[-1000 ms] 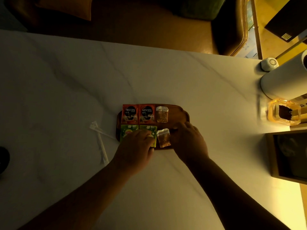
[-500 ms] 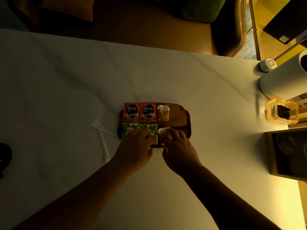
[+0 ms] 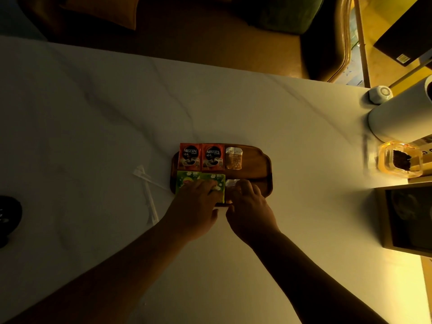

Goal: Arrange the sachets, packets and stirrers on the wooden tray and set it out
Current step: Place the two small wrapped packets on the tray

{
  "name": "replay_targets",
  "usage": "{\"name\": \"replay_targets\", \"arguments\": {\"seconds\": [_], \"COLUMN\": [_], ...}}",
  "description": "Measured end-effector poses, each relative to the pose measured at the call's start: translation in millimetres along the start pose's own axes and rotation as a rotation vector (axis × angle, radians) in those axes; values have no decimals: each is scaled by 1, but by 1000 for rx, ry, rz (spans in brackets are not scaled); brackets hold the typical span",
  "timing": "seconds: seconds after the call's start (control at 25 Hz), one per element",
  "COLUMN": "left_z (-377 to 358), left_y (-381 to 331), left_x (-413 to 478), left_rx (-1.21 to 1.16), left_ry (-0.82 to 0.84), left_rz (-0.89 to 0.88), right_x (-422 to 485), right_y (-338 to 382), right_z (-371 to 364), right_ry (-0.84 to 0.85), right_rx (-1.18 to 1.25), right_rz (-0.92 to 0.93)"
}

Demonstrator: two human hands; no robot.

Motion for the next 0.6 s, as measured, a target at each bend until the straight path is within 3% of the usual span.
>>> {"name": "replay_targets", "arguments": {"seconds": [0.16,0.32,0.4,0.6], "left_z": [3,12,16,5], "left_y": [-3,2,20,91], "left_x": [-2,-14,-27,-75], "left_rx": [9,-2,-17,-41], "left_ry": [-9,-130,-187,-46], "left_rz": [5,36,125,507], "right_x": [-1,3,7,40], "right_y": [1,13,36,134], "right_z": [5,18,21,8], "right_ry": [-4,-68,-57,95], "right_rx": [-70,-62,-2,54], "right_rz": [14,9,40,152]}}
Point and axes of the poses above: each hand's wrist, its own x-axis towards the middle knuckle, its own z-axis out of the back of the hand, y = z × x, the point moved 4 cm from there along x, towards the middle knuckle, and after that the axes turned 10 degrees about y, right-handed, at the moved point
